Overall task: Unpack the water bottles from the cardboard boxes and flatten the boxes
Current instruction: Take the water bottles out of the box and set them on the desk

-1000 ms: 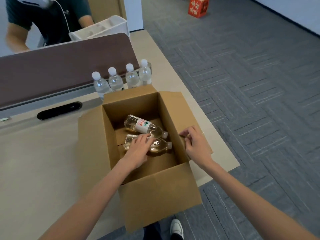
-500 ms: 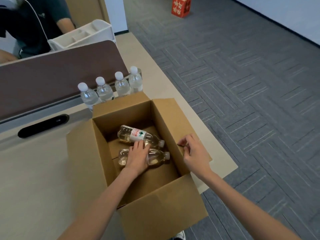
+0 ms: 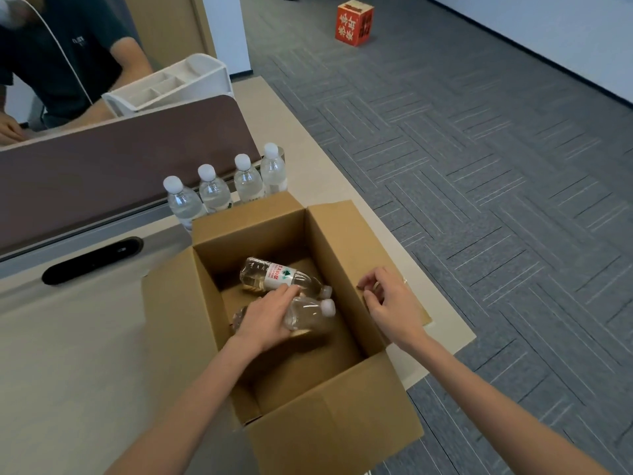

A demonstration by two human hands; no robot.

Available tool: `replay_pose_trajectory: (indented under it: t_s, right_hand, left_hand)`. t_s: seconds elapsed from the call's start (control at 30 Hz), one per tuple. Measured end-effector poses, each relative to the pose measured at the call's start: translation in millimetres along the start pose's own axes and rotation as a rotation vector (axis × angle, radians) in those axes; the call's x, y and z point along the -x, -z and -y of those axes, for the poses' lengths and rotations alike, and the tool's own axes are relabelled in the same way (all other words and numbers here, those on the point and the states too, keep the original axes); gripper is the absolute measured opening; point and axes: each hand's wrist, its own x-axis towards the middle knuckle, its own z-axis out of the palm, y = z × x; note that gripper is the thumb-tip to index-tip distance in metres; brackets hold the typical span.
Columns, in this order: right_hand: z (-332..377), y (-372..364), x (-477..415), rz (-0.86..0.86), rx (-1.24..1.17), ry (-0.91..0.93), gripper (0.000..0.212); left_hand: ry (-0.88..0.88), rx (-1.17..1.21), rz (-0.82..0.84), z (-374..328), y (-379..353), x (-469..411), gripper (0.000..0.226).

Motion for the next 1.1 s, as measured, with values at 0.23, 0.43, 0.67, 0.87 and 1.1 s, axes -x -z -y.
replay_pose_trajectory:
  t_s: [0.23, 0.43, 0.67, 0.87, 1.1]
  right_hand:
    - [32.5, -17.3, -21.9, 0.077, -0.047, 0.051, 0.017]
    - [62.6, -45.0, -38.2, 0.158, 0.153, 0.103, 0.016]
    - [50.7, -94.0, -50.9, 0.462, 0.456, -0.113, 0.073]
    - [35.7, -121.4, -47.3, 0.466, 0.666, -0.104, 0.068]
    - [32.9, -125.9, -45.2, 0.453, 0.719, -0.003, 0.061]
  left_hand:
    - [0.131, 0.122, -0.119, 16.6, 43.7, 14.7, 0.052]
    - [0.149, 0.266, -0.21, 31.7, 65.7, 24.3, 0.05]
    - [0.183, 0.766, -0.38, 49.9, 80.5, 35.2, 0.067]
    - [0.225, 0.957, -0.567, 60.6, 91.5, 46.2, 0.071]
    - [0.348, 1.023, -0.739, 71.8, 106.0, 60.8, 0.072]
